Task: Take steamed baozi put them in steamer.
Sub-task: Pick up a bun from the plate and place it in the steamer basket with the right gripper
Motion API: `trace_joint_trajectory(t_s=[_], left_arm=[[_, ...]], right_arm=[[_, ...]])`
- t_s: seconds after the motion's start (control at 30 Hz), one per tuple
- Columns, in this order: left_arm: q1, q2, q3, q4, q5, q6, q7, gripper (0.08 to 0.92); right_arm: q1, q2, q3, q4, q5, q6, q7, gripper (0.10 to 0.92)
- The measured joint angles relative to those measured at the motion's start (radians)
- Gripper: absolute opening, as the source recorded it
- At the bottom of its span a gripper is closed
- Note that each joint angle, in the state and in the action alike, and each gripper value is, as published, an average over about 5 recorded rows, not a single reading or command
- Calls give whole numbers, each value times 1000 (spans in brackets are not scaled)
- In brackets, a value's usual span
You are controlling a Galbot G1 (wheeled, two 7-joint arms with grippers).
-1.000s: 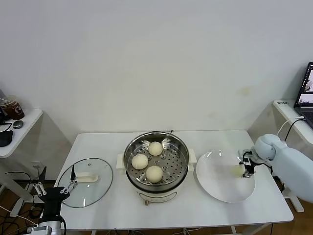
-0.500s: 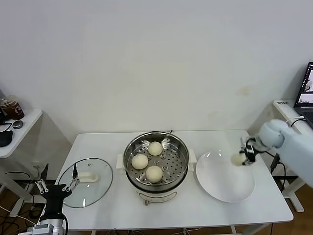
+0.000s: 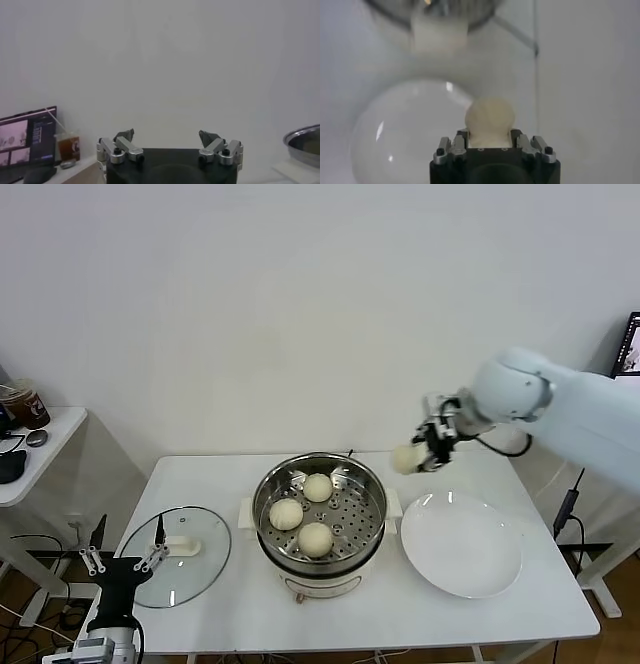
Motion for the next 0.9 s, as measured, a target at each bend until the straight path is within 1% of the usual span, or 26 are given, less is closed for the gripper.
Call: trace_joint_trajectory(t_s=[0.2, 0.4, 0.63, 0.9], left_arm=[[-2, -4, -4, 4, 1, 0, 0, 823], [-7, -6, -13, 11, -2, 0, 0, 823], [0, -8, -24, 16, -6, -1, 0, 823], [-3, -8, -31, 28, -8, -3, -1, 823]], right_arm=[[74, 96, -97, 58, 113, -67, 75, 509], [79, 190, -149, 59, 169, -106, 121, 509], [29, 261, -167, 12, 178, -130, 144, 512], [-51, 296, -160, -61, 139, -144, 159, 515]])
